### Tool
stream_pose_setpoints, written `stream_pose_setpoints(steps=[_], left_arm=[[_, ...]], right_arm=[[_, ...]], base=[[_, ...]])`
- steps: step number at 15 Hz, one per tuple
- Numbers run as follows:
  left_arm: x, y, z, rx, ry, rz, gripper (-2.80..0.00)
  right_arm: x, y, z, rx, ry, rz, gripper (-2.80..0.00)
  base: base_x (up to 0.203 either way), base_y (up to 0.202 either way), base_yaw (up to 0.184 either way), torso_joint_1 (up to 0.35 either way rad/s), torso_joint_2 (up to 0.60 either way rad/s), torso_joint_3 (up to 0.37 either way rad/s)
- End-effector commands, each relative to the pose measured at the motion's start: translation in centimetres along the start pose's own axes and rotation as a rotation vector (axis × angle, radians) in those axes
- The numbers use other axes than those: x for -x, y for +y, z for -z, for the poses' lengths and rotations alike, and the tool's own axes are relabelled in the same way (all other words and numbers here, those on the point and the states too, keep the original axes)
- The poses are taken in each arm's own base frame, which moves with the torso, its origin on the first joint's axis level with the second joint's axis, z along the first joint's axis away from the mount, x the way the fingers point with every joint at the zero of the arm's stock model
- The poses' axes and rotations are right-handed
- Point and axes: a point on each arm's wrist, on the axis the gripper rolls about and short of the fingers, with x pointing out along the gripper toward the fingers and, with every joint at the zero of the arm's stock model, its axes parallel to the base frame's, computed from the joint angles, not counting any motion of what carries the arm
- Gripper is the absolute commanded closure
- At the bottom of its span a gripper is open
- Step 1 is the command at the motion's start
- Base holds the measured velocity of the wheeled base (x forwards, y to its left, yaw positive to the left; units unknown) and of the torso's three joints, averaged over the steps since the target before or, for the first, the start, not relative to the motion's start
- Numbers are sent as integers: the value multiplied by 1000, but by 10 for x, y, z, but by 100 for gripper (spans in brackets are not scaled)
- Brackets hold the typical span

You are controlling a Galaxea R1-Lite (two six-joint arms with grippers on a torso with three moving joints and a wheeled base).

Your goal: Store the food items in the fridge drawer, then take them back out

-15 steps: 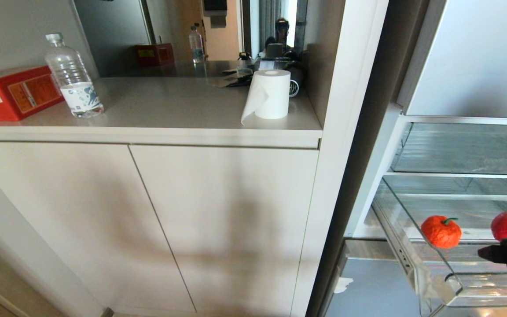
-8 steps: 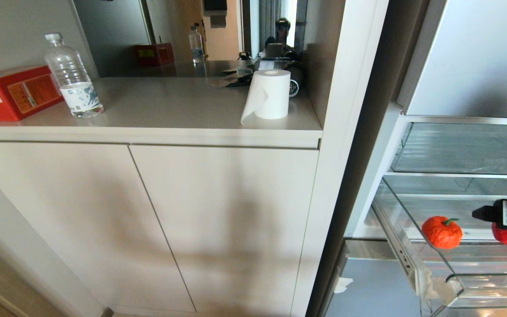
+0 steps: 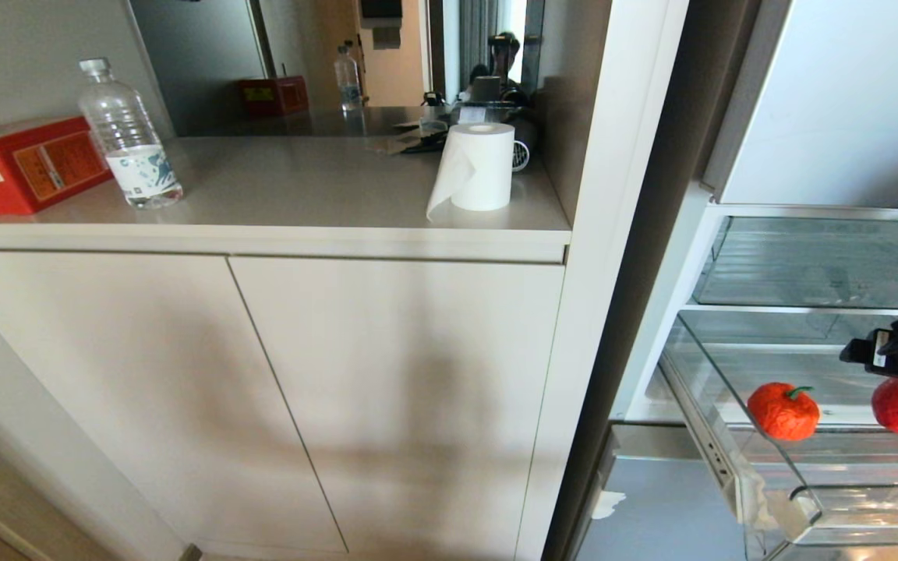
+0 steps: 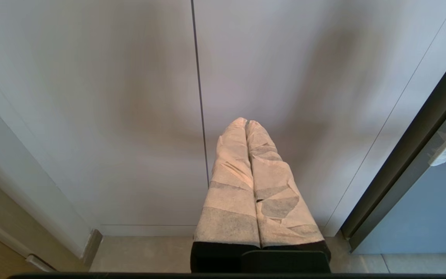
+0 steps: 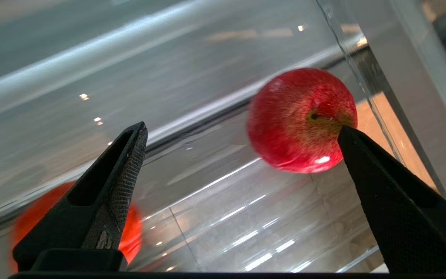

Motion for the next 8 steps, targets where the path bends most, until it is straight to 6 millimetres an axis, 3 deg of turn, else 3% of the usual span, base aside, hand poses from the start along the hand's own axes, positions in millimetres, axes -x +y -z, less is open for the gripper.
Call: stream_pose_setpoints(steps=[1,3,8], left_arm=[[0,0,0,1,1,0,0],[0,0,0,-1,1,0,0],[0,0,0,1,1,0,0]], right_arm=[[-23,-7,7,-11,53,25,-280],[-31,-19,5,-36,59,37,-280],[-44,-28,4,-53,73,41,-280]], base=[[0,0,0,0,0,0],[0,0,0,0,0,0],[0,0,0,0,0,0]])
